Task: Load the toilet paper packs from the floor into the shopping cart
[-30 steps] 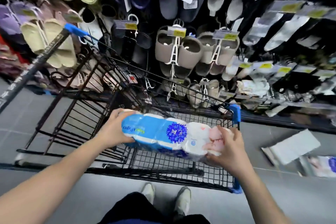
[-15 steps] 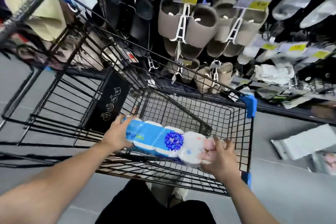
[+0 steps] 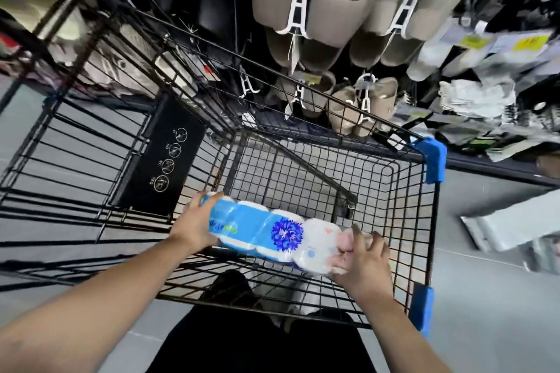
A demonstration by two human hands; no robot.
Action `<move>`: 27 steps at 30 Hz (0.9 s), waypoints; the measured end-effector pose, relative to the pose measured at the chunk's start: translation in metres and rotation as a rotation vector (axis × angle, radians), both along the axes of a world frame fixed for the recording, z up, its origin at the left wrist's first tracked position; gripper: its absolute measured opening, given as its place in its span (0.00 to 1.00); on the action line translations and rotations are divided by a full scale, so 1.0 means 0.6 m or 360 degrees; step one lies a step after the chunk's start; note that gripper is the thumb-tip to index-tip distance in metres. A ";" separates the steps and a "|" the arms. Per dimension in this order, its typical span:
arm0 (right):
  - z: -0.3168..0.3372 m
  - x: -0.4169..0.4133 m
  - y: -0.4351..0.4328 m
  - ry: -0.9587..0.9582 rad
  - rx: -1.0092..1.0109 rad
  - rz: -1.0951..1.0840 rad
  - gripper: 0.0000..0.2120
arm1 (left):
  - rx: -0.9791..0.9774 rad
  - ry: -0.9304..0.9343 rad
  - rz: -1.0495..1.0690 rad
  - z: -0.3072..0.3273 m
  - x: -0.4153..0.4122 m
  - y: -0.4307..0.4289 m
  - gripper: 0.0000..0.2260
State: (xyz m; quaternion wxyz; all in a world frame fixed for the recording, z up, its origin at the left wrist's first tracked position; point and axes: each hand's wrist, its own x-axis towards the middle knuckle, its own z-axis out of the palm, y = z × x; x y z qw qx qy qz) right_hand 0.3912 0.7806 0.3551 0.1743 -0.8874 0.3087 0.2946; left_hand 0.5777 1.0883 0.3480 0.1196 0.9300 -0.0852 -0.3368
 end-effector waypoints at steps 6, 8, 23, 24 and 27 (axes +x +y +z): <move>-0.002 -0.009 0.022 0.0121 -0.0039 0.0057 0.54 | 0.0077 0.0103 -0.0016 -0.020 -0.002 0.012 0.56; 0.001 -0.010 0.024 0.0170 -0.0027 0.0062 0.54 | 0.0088 0.0139 -0.0011 -0.022 0.000 0.013 0.56; 0.129 0.072 0.013 -0.0664 0.0021 -0.0076 0.31 | -0.0238 -0.0085 -0.0210 0.115 0.051 -0.042 0.43; 0.147 0.081 0.010 -0.0740 0.0019 -0.0057 0.31 | -0.0298 -0.0116 -0.0214 0.138 0.057 -0.054 0.42; 0.221 0.108 0.007 -0.0935 0.0002 -0.0027 0.32 | -0.0479 -0.0240 -0.0272 0.220 0.077 -0.088 0.40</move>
